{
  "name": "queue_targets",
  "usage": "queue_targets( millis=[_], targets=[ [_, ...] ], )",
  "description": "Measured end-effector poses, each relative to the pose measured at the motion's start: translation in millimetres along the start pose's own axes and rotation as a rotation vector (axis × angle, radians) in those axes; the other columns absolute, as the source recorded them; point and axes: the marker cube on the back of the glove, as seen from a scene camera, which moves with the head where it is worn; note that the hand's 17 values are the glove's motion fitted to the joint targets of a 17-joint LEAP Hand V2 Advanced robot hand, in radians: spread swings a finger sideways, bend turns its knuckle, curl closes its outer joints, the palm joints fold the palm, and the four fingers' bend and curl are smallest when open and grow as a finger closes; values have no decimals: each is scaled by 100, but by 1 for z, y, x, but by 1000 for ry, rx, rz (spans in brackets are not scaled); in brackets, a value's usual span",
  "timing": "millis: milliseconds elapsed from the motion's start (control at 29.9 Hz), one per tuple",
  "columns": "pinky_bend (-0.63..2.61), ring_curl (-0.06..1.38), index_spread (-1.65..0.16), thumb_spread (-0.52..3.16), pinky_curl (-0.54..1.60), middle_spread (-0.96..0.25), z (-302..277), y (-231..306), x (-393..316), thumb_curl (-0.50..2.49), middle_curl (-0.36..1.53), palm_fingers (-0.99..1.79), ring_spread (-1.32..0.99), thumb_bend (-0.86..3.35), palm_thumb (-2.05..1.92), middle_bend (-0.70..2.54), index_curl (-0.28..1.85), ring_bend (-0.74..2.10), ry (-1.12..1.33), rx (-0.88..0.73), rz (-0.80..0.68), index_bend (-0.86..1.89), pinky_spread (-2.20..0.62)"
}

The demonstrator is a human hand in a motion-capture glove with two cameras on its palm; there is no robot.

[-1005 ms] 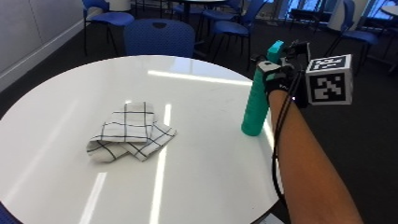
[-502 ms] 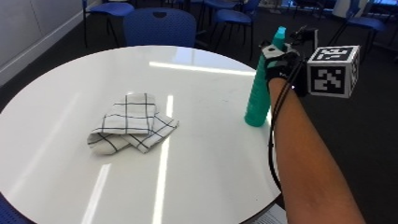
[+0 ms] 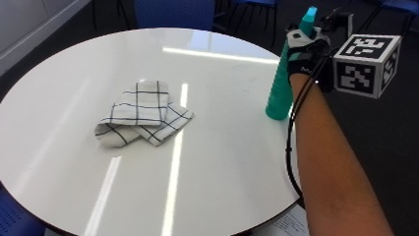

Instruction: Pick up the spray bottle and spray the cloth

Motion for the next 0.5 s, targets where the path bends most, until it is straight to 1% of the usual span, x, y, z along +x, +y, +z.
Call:
queue_targets(
  millis=[201, 502],
  targets=[
    [43, 44, -29, 56, 34, -18, 2, -1, -6, 58, 47, 134, -19, -3, 97, 47, 44, 55, -11, -21, -4, 20, -22],
    [43, 44, -29, 54, 35, -18, 9, 8, 13, 61, 48, 133, -19, -3, 96, 47, 46, 56, 5, -29, 18, 20, -22]
  ],
)
